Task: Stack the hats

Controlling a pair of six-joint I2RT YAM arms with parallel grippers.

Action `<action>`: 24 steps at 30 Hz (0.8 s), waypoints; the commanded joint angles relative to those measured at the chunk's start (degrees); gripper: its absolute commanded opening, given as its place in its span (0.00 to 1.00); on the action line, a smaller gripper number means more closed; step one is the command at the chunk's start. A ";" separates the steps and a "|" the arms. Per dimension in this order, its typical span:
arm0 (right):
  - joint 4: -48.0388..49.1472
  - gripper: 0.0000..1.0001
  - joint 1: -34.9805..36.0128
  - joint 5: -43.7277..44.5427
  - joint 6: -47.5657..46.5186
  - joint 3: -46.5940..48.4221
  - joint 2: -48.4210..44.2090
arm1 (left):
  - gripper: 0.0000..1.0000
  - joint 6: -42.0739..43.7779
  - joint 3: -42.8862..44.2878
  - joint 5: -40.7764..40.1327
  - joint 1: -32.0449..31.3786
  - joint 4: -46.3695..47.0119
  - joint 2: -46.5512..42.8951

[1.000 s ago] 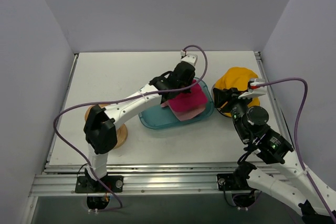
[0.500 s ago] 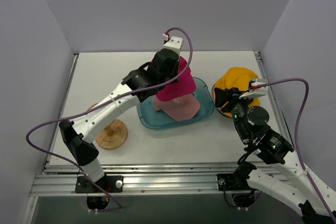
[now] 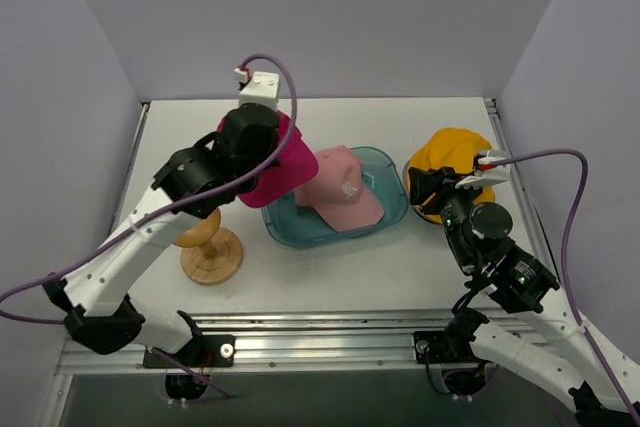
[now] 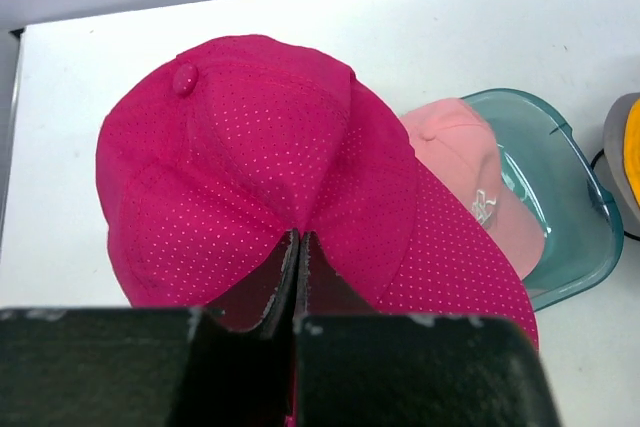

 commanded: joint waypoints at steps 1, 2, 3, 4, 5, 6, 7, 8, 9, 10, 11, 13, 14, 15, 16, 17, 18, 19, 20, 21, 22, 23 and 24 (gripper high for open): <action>1.64 0.40 0.31 1.00 -0.52 0.44 0.65 | 0.02 -3.53 -4.48 -4.33 0.45 -6.21 -9.03; 1.64 0.40 0.31 0.91 -0.52 0.53 0.74 | 0.02 -4.32 -5.90 -4.68 0.36 -6.82 -10.43; 1.56 0.40 0.31 0.73 -0.52 0.62 0.91 | 0.02 -5.54 -7.31 -6.25 0.45 -8.31 -13.06; 1.47 0.40 0.22 0.47 -0.60 0.71 1.17 | 0.02 -6.16 -8.45 -7.39 0.54 -9.28 -14.04; 1.29 0.40 0.31 0.38 -0.60 0.79 1.18 | 0.02 -6.78 -10.47 -8.53 0.63 -11.38 -14.92; 1.29 0.40 0.31 0.29 -0.60 0.80 1.18 | 0.02 -8.18 -11.18 -10.55 0.63 -12.62 -16.15; 1.29 0.40 0.31 0.29 -0.69 0.71 1.09 | 0.02 -8.63 -11.89 -11.09 0.80 -13.76 -16.68; 1.47 0.40 0.31 0.38 -0.69 0.71 1.00 | 0.02 -9.24 -13.02 -11.36 0.80 -15.25 -17.30; 1.47 0.40 0.31 0.47 -0.69 0.71 1.00 | 0.02 -9.85 -13.82 -10.75 0.80 -15.53 -18.61; 1.47 0.40 0.31 0.55 -0.69 0.62 0.91 | 0.02 -10.21 -14.61 -10.31 0.80 -15.79 -19.41; 1.47 0.40 0.31 0.64 -0.69 0.62 0.91 | 0.02 -11.00 -16.53 -10.22 0.80 -16.32 -20.11; 1.47 0.40 0.31 0.47 -0.78 0.71 1.09 | 0.02 -12.14 -19.26 -10.04 0.63 -15.97 -22.66; 1.38 0.40 0.31 0.20 -0.78 0.79 1.18 | 0.02 -12.67 -21.36 -9.78 0.63 -14.66 -23.62; 1.29 0.40 0.31 0.20 -0.78 0.80 1.18 | 0.02 -13.20 -25.30 -9.34 0.63 -13.78 -25.29; 1.29 0.40 0.31 0.20 -0.78 0.80 1.18 | 0.02 -13.38 -26.99 -8.21 0.63 -13.16 -25.91; 1.38 0.40 0.31 0.12 -0.69 0.80 1.18 | 0.02 -13.72 -28.32 -8.11 0.71 -13.24 -26.35; 1.38 0.40 0.31 -0.06 -0.69 0.71 1.18 | 0.02 -15.12 -29.90 -8.46 0.63 -13.77 -26.79; 1.55 0.40 0.31 -0.15 -0.69 0.71 1.26 | 0.02 -16.09 -30.35 -9.24 0.63 -14.64 -26.88; 1.64 0.40 0.31 -0.32 -0.69 0.71 1.35 | 0.02 -18.19 -30.70 -9.60 0.63 -16.22 -27.06; 1.64 0.40 0.31 -0.41 -0.69 0.71 1.44 | 0.02 -19.17 -31.05 -9.69 0.63 -16.84 -27.41; 1.64 0.40 0.31 -0.50 -0.69 0.71 1.88 | 0.02 -19.79 -32.01 -9.52 0.63 -17.20 -27.76; 1.56 0.40 0.31 -0.50 -0.69 0.79 2.05 | 0.02 -20.31 -32.63 -9.25 0.63 -17.46 -28.11; 1.38 0.40 0.31 -0.59 -0.69 0.88 2.23 | 0.02 -21.54 -33.16 -9.25 0.63 -17.72 -28.90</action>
